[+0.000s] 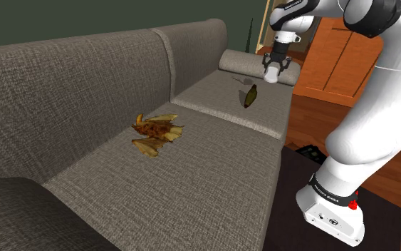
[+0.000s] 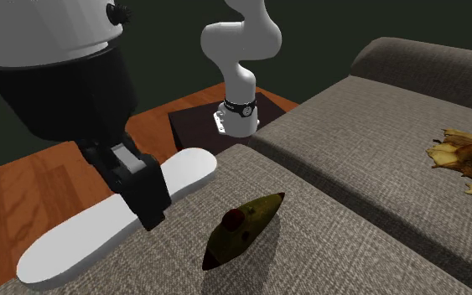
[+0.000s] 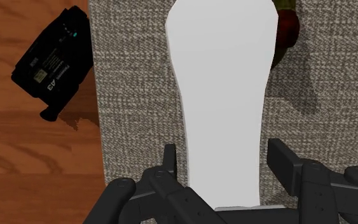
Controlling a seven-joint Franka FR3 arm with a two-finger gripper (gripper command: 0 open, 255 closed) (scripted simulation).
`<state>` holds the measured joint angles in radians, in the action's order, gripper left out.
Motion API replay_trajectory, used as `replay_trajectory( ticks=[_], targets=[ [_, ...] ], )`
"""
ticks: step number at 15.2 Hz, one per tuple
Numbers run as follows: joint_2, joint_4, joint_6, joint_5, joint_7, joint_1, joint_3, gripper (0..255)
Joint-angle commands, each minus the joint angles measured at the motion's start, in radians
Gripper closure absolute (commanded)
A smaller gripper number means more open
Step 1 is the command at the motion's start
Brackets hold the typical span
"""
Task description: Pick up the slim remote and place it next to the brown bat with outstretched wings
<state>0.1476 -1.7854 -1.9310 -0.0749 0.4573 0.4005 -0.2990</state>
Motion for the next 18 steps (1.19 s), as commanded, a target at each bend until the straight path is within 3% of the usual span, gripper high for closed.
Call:
replay_trajectory(
  ticks=[1,9,18],
  targets=[
    [-0.053,-0.056,-0.008,0.018,0.048,-0.028,0.015,255],
    [-0.214,-0.248,-0.048,0.062,0.243,-0.121,0.102,255],
    [-0.325,-0.372,-0.066,0.065,0.463,-0.216,0.226,255]
  ],
)
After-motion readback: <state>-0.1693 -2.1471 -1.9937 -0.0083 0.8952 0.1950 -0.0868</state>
